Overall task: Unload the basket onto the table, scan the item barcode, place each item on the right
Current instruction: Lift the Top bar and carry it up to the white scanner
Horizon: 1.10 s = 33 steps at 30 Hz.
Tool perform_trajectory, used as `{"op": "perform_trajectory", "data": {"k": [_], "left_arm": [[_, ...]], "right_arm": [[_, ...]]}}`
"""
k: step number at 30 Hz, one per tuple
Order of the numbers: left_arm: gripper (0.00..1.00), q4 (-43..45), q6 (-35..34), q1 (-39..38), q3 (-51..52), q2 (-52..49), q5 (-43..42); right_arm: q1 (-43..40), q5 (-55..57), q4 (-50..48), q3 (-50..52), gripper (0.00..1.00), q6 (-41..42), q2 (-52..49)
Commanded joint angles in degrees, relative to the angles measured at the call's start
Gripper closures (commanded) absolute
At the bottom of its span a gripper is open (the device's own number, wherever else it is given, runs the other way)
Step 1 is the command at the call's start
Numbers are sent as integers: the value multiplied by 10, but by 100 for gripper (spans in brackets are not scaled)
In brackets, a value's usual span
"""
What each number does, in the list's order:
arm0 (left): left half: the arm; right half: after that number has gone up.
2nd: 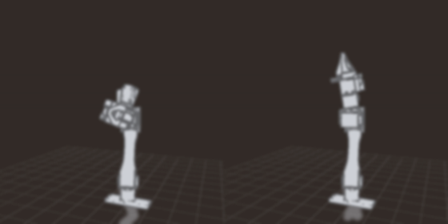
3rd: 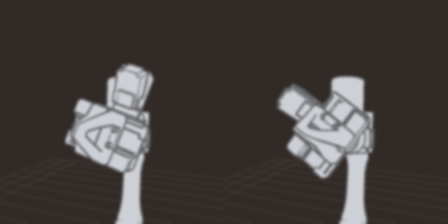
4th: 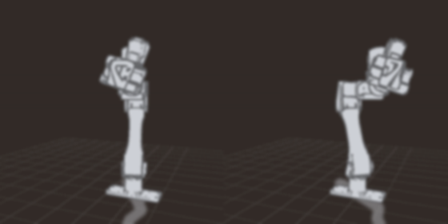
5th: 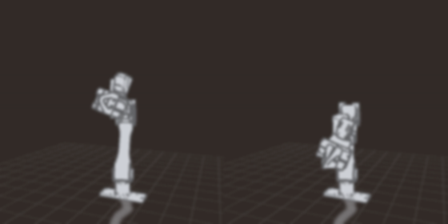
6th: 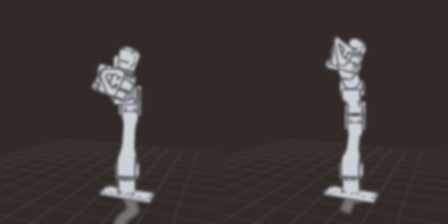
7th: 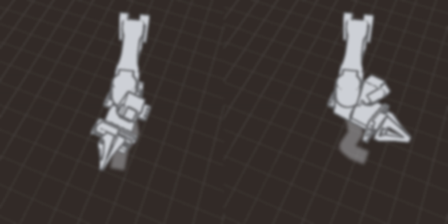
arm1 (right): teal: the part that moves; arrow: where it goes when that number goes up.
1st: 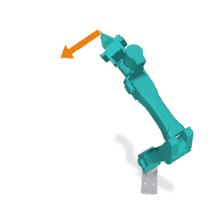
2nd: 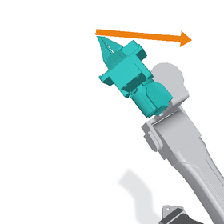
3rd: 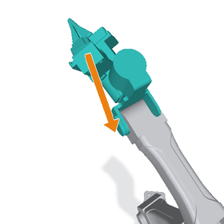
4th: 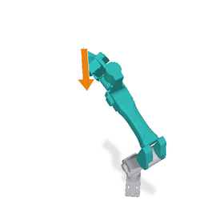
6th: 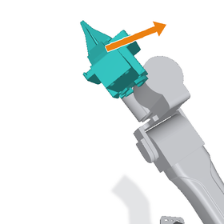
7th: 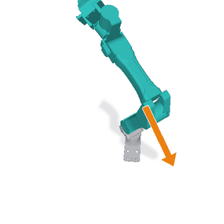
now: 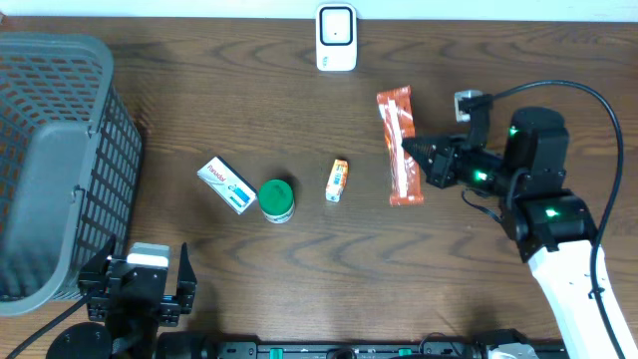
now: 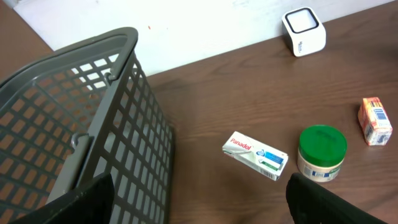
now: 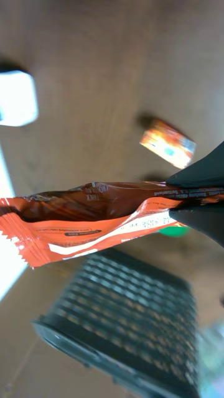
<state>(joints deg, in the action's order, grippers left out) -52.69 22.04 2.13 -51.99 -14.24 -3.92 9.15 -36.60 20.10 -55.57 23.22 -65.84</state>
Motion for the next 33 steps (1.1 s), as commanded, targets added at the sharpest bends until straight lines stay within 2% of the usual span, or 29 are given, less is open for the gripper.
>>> {"op": "perform_trajectory", "data": {"k": [1, 3, 9, 10, 15, 20, 24, 27, 33], "left_arm": [[14, 0, -8, -2, 0, -2, 1], [14, 0, -8, -2, 0, -2, 1], [14, 0, -8, -2, 0, -2, 1], [14, 0, -8, -2, 0, -2, 1], [13, 0, -8, -2, 0, -2, 1], [14, 0, -8, -2, 0, -2, 1], [14, 0, -8, -2, 0, -2, 1], [14, 0, -8, -2, 0, -2, 1], [14, 0, -8, -2, 0, -2, 1]], "right_arm": [[39, 106, -42, -9, 98, -15, -22], [77, 136, -82, -23, 98, -23, -72], [133, 164, -50, -129, 98, -68, -177], [154, 208, -11, -189, 98, -95, -216], [195, 331, 83, -321, 99, -179, -303], [216, 465, 99, -395, 99, -271, -380], [223, 581, 32, -410, 99, -349, -440], [224, 625, -46, -411, 99, -432, -487], [233, 732, -283, -411, 99, -612, -583]]}}
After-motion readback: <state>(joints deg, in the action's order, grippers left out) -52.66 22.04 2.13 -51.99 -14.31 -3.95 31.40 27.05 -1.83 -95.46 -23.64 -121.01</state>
